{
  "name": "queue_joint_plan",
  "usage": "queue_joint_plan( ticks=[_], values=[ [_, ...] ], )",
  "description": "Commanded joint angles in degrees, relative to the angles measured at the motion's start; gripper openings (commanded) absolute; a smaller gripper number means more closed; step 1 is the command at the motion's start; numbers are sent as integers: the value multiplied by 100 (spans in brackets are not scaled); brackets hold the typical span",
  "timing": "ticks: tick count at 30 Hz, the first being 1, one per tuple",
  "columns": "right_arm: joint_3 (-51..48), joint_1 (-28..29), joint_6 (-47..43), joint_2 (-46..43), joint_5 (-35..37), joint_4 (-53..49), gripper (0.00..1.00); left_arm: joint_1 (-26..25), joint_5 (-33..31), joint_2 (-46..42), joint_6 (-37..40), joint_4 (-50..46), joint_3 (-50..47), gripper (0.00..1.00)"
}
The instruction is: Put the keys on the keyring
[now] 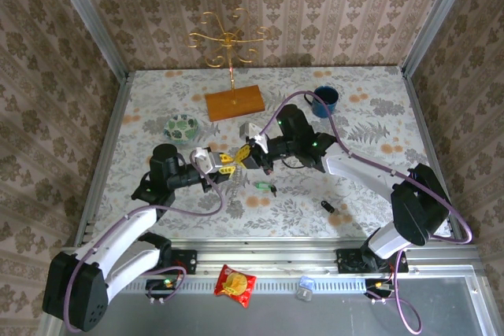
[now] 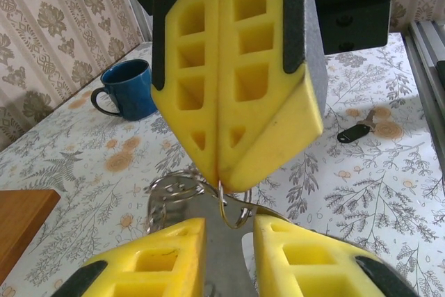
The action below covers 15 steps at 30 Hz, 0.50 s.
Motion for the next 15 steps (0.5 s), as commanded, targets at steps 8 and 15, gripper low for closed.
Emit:
queue_joint_plan(
  ticks=[8,15],
  values=[
    [132,142,-179,-93,-221,-59,0,-36,342,89,-355,288,-15,22],
    [128,162,-250,-79,-179,-198,0,-28,478,85,-476,438,-32,5]
  ],
)
